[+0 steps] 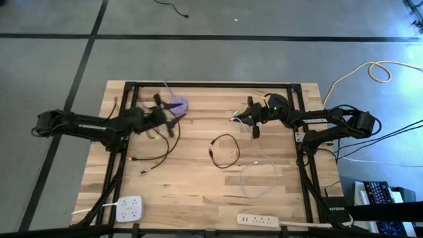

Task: Insert USB
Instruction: Insert the white usb cable into the green charger adapter

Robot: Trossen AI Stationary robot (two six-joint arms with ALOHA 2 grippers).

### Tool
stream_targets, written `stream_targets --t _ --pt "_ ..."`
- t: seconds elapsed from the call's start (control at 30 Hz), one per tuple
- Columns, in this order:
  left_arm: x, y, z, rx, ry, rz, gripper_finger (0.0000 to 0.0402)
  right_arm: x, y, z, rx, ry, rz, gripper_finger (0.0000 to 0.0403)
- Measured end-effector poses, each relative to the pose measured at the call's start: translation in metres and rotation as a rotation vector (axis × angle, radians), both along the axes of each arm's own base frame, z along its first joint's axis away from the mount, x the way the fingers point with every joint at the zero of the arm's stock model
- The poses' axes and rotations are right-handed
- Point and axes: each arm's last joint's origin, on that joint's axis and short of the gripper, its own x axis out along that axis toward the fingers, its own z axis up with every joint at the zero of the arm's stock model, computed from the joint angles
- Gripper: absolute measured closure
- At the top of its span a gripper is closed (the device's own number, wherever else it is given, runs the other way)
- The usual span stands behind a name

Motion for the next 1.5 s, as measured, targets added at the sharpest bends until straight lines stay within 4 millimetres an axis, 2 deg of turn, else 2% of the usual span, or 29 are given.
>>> stream_targets --t 0.1,0.3,0.43,0.57,0.73,0.8,0.93,1.17,1.27,1.33,1.5 --pt "0.028 0.019 0.0 -0.06 0.129 -0.025 0.0178 -0.004 0.0 -0.007 -0.004 0.026 -0.061 0.0403" --pt "0.085 0.055 -0.01 -0.056 0.194 -0.13 0.0174 -0.018 -0.01 -0.009 0.078 0.042 -0.171 0.0403" --pt "0.121 0.078 -0.029 -0.074 0.222 -0.231 0.0174 -0.028 -0.016 0.0 0.113 0.036 -0.266 0.0403" --pt "0.159 0.099 -0.053 -0.073 0.352 -0.282 0.0174 -0.038 -0.017 0.006 0.121 0.045 -0.297 0.0403" --pt "0.209 0.119 -0.038 -0.075 0.524 -0.304 0.0174 -0.047 -0.014 0.011 0.159 0.068 -0.303 0.0403" --pt "0.224 0.123 -0.041 -0.058 0.573 -0.326 0.0174 -0.05 -0.012 0.013 0.159 0.069 -0.305 0.0403" --pt "0.242 0.124 -0.052 -0.009 0.645 -0.414 0.0174 -0.053 -0.009 0.015 0.165 0.082 -0.308 0.0403" --pt "0.26 0.129 -0.069 0.023 0.714 -0.511 0.0174 -0.057 -0.006 0.016 0.161 0.1 -0.285 0.0403" --pt "0.268 0.131 -0.063 0.004 0.754 -0.503 0.0174 -0.057 -0.005 0.016 0.165 0.101 -0.266 0.0403" --pt "0.273 0.132 -0.057 -0.07 0.775 -0.488 0.0174 -0.057 -0.005 0.016 0.166 0.101 -0.262 0.0403" --pt "0.282 0.145 -0.052 -0.162 0.846 -0.462 0.0174 -0.057 -0.005 0.016 0.165 0.095 -0.25 0.0403"
